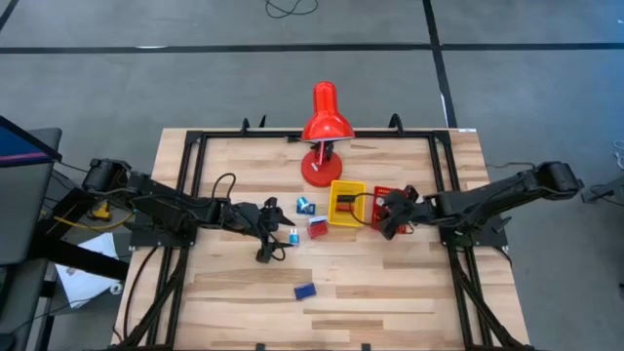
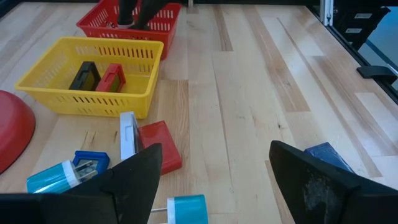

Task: Pick & Place Office items
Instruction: Put the right black charger adapter into the red bin, then put the black charger adapter into the red bin

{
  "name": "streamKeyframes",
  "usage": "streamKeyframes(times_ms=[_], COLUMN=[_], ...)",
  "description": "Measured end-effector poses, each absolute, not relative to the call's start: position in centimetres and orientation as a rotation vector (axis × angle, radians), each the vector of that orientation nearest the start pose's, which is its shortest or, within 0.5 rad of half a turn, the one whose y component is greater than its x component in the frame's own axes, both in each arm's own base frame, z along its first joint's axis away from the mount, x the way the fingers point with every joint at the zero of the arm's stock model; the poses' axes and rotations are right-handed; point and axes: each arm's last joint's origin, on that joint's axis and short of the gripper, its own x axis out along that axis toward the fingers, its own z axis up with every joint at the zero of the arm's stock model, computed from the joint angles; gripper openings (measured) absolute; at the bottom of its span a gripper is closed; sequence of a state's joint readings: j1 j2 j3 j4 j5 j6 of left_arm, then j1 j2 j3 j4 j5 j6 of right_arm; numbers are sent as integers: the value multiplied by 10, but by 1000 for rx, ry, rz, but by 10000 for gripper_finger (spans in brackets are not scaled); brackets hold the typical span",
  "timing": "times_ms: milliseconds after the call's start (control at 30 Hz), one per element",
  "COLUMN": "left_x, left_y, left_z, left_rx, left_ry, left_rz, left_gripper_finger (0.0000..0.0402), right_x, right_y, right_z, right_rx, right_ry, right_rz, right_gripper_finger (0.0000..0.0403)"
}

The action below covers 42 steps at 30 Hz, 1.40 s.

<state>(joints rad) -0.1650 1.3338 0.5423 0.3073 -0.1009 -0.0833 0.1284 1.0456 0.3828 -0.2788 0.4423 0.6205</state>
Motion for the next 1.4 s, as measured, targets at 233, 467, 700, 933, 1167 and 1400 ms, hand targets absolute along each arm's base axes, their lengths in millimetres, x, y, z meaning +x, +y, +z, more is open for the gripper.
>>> streamKeyframes(times_ms=[233,467,700,933,1167,1400], left_x=[255,252,244,227,219,194], left_y=[-42,-58,-69,-62,-68,-61], left_z=[183,183,175,154,150,140], left_rx=[-114,-137,-87,-81,-91,-123], left_ry=[496,514,605,891,964,889], left_rz=[-91,-292,-338,-210,-214,-171], left_gripper_finger=[292,292,292,292,292,292], right_x=[168,173,177,182,185,185], right_y=[15,27,28,30,30,30], right_z=[179,198,191,184,180,180], right_rx=[288,229,213,201,211,245], right_ry=[609,439,474,508,526,520], right_rz=[-444,-310,-315,-321,-333,-342], right_gripper_finger=[173,166,155,146,138,134])
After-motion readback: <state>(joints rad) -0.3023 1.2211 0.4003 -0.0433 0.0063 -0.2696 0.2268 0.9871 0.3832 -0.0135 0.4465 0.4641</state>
